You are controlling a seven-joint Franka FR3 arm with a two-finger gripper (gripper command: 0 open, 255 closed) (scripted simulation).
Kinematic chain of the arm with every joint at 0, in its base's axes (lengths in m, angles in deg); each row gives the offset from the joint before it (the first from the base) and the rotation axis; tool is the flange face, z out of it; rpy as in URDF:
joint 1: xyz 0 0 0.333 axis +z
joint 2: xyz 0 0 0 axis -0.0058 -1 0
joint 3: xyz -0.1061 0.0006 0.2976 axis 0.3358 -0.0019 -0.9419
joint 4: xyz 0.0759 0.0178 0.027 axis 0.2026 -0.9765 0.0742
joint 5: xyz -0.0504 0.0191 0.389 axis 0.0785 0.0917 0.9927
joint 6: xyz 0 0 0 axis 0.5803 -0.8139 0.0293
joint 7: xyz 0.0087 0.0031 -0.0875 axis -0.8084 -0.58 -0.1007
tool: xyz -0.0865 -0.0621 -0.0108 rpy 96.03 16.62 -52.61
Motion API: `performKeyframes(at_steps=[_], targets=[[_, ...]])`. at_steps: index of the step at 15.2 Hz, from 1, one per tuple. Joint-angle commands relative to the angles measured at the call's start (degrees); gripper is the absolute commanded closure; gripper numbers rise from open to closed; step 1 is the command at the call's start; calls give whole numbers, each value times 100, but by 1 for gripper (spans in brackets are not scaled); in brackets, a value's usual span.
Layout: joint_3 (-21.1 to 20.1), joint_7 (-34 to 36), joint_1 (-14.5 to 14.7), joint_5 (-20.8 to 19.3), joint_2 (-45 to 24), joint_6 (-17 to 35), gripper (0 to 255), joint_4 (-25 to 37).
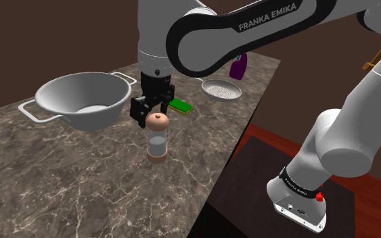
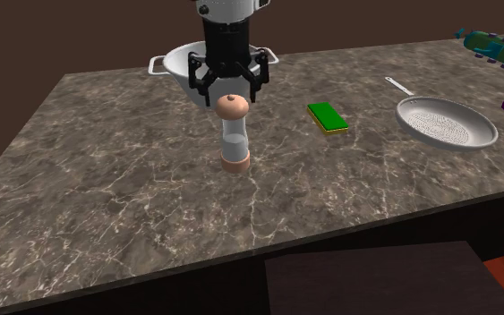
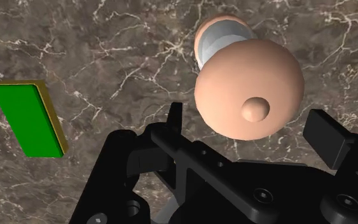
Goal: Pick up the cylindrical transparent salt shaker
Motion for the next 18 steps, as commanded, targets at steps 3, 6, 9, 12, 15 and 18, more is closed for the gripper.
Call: performKeyframes(at_steps=[3,6,9,12,15,18], targets=[[1,1,-1,-5,-11,31,255,-18],[-1,5,1,-6,-11,27,255,-14],[0,3,-1,-7,-14,25,255,-9],[5,-19,-2,24,50,-121,255,79],[14,-46,-5,56,119,-348,255,242],[23,-69,-9,82,176,-575,255,417]])
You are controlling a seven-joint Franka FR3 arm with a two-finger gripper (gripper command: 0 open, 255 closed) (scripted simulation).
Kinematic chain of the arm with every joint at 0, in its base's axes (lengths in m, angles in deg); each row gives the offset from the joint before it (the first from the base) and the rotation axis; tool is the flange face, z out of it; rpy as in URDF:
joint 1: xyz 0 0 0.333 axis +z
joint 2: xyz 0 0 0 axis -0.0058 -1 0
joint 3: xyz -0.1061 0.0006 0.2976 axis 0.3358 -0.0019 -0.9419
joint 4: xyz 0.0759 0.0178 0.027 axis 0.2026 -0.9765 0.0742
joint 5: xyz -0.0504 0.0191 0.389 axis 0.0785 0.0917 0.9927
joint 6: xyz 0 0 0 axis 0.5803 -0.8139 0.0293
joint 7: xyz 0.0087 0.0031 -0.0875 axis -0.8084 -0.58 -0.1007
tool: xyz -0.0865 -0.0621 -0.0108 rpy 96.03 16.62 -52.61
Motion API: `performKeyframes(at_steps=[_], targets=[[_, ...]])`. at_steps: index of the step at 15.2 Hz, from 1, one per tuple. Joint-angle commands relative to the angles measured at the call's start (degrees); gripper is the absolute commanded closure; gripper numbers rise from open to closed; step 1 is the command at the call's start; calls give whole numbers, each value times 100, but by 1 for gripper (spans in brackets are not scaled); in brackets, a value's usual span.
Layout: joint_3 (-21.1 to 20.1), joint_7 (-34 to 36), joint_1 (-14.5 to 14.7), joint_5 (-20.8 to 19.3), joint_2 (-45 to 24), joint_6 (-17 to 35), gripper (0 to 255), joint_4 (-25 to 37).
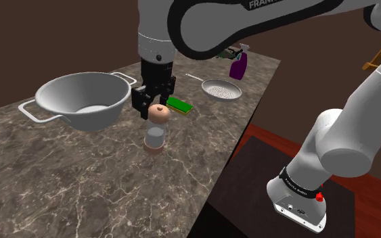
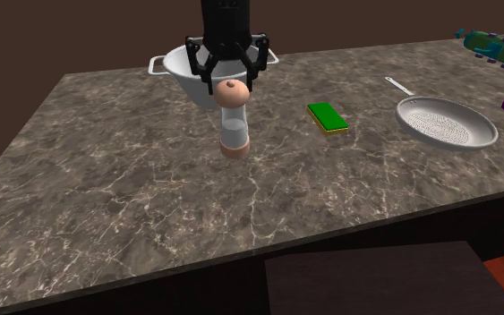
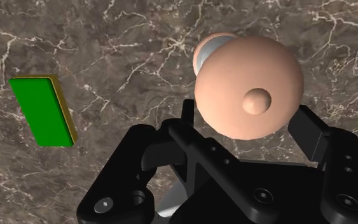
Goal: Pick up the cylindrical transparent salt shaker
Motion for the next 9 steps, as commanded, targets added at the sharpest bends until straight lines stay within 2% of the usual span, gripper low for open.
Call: performKeyframes(at_steps=[1,7,9], targets=[[3,-4,-3,-1,0,-186,255,185],[18,-33,-10,28,70,-641,255,576],[19,-33,-10,29,72,-653,255,586]])
